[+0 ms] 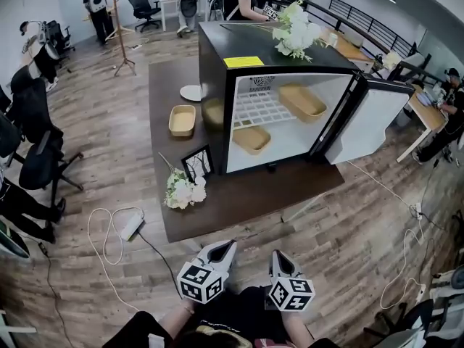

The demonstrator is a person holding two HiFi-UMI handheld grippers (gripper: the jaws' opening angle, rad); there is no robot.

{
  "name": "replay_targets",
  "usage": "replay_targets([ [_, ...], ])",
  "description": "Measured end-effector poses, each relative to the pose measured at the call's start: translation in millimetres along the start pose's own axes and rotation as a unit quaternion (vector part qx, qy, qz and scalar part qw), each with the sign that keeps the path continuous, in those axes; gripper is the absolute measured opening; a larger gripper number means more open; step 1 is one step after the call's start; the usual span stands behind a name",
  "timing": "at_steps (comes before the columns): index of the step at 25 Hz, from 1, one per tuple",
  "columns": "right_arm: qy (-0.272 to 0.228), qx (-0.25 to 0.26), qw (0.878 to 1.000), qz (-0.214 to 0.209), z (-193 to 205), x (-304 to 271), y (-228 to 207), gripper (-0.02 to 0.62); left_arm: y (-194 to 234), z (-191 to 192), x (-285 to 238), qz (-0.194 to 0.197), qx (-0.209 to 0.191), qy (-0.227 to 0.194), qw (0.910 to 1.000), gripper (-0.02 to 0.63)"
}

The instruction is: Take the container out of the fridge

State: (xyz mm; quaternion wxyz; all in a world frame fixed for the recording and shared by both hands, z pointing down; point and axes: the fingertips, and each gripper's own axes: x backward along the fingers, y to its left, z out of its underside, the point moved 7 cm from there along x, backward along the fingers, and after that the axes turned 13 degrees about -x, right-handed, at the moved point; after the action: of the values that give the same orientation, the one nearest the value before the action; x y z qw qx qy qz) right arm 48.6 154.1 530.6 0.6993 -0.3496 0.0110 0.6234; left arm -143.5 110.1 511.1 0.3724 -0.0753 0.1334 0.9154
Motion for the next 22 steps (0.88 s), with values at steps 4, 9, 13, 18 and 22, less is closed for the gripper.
replay_targets([
  [4,0.003,0.039,0.999,0.008,1,-10,9,0.006,11,0,-4,0.001,0.001,0.007,1.0,0.008],
  [9,0.0,0.016,1.0,0.002,-8,-25,10,0.008,19,-1,-15,0.022,0.005,0.015,0.9996,0.008],
  [13,-0.003,0.004,1.0,0.011,-17,-33,1,0.007,21,-6,-23,0.029,-0.006,0.02,0.9994,0.008],
  [18,0.006,0.007,1.0,0.011,-35,-60,-14,0.007,37,-12,-43,0.002,-0.007,0.019,0.9998,0.008],
  [22,0.013,0.015,1.0,-0.003,-56,-87,-22,0.006,51,-19,-62,-0.023,-0.002,0.018,0.9996,0.008],
])
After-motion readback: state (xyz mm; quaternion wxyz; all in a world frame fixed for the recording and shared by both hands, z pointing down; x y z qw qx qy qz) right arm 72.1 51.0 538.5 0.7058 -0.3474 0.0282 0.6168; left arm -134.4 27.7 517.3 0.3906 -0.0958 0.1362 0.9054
